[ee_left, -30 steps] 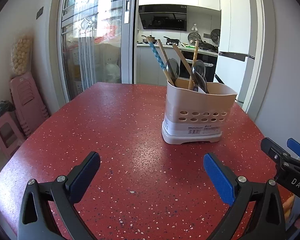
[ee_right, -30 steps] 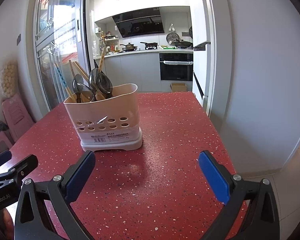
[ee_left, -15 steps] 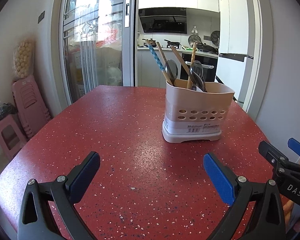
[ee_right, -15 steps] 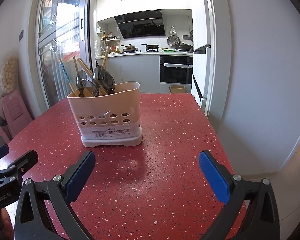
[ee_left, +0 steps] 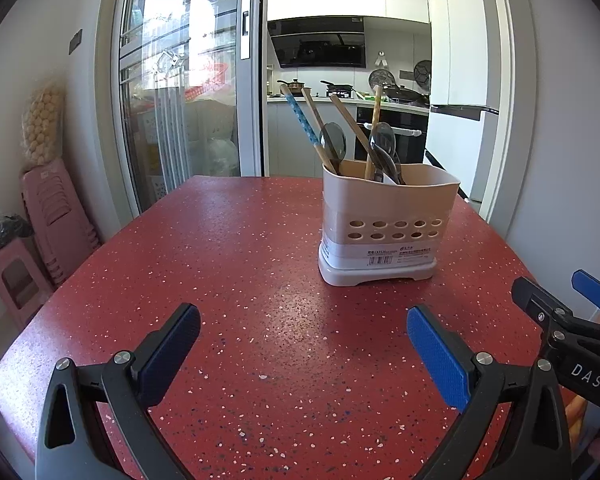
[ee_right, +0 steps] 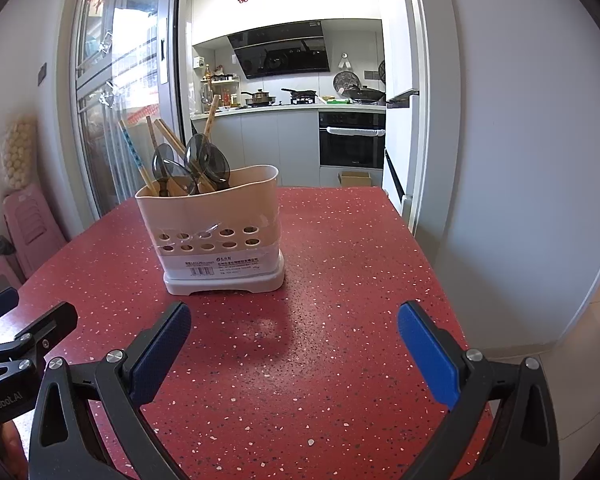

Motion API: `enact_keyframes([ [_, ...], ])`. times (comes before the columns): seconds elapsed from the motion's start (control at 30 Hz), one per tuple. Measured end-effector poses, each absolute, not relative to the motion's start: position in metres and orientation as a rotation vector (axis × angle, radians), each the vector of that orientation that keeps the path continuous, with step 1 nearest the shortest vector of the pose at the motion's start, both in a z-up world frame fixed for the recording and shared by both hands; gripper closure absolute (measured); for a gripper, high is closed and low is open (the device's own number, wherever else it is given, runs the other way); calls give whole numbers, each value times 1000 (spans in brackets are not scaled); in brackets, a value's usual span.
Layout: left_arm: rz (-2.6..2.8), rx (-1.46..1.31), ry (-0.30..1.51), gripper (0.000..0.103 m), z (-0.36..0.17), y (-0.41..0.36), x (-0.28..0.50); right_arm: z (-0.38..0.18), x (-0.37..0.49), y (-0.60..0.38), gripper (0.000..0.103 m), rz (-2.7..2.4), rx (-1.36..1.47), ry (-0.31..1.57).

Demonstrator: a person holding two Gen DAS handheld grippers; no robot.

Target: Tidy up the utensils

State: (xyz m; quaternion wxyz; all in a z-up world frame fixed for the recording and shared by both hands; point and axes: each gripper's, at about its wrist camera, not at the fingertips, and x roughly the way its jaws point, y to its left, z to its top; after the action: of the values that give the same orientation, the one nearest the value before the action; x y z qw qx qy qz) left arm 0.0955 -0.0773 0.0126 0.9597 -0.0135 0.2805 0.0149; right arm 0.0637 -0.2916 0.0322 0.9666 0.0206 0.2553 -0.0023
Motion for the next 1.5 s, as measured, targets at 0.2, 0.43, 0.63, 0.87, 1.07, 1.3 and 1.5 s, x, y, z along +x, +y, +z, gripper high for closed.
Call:
enact_keyframes([
  [0.2,32,-26,574,0,11,-75,96,31,63,-289,0,-2,38,523],
  [0.43,36,-28,575,0,10,-72,97,31,62,-288,0,-1,35,520],
  [0.63,35,-25,575,0,10,-70,97,30,61,-286,0,4,36,524],
  [0.87,35,-22,576,0,10,-68,96,30,60,-283,0,8,31,525],
  [1.07,33,-23,578,0,10,-67,96,31,60,-283,0,8,30,525],
  [1.3,34,-24,579,0,10,-66,96,31,60,-282,0,10,29,525],
  [1.5,33,-25,582,0,9,-65,96,31,60,-282,0,12,30,525],
])
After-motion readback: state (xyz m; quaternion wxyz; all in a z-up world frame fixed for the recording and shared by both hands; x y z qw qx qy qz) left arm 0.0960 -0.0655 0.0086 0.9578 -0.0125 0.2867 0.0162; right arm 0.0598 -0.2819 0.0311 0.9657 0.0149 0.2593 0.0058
